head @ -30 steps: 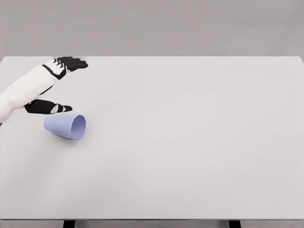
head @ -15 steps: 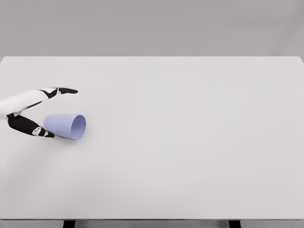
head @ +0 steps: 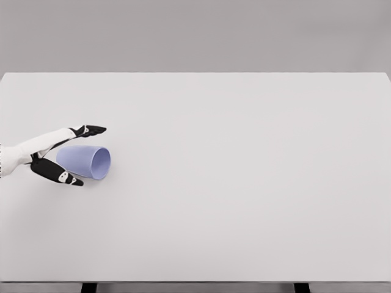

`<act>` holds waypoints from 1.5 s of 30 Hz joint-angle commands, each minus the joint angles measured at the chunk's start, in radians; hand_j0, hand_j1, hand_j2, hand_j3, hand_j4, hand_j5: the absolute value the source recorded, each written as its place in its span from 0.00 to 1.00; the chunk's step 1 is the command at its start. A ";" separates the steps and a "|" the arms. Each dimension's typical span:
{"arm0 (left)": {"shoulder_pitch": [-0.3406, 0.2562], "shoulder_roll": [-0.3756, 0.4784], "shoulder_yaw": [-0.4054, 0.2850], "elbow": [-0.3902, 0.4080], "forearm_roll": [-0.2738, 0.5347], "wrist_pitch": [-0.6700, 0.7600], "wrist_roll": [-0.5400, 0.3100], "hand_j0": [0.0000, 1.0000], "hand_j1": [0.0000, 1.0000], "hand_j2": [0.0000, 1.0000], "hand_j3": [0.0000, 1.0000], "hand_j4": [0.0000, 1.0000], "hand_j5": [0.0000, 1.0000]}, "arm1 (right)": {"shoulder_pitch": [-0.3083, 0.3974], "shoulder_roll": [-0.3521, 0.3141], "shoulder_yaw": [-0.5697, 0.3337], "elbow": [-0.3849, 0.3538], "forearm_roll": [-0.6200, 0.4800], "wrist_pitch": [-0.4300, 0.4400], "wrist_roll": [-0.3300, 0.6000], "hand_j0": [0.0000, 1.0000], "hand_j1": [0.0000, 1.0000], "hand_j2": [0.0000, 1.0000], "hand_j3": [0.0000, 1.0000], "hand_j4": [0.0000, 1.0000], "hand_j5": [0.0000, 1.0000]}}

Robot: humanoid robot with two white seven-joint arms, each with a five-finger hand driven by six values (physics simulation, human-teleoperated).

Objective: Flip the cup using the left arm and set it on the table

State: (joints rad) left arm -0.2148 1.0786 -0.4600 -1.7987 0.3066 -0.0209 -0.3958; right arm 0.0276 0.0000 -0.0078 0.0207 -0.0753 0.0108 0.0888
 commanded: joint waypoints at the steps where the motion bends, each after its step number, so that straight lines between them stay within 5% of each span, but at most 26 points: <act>1: 0.000 -0.026 -0.002 0.002 -0.024 0.033 0.000 1.00 1.00 1.00 1.00 1.00 1.00 | 0.000 0.000 0.000 -0.001 0.000 0.000 0.000 1.00 1.00 1.00 1.00 1.00 1.00; 7: -0.075 -0.017 -0.080 0.012 -0.069 0.033 -0.002 1.00 1.00 1.00 1.00 1.00 1.00 | 0.000 0.000 0.000 -0.001 0.000 0.000 0.000 1.00 1.00 1.00 1.00 1.00 1.00; 21: -0.092 -0.017 -0.095 0.012 -0.291 0.033 -0.023 1.00 1.00 1.00 1.00 1.00 1.00 | 0.000 0.000 0.000 -0.001 0.000 0.000 0.000 1.00 1.00 1.00 1.00 1.00 1.00; 45: -0.150 -0.082 -0.167 0.065 -0.360 0.035 -0.021 1.00 1.00 1.00 1.00 1.00 1.00 | 0.000 0.000 0.000 -0.001 0.000 0.000 0.000 1.00 1.00 1.00 1.00 1.00 1.00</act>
State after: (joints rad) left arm -0.3651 0.9988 -0.6218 -1.7342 -0.0551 0.0139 -0.4179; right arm 0.0276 0.0000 -0.0078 0.0204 -0.0753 0.0108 0.0888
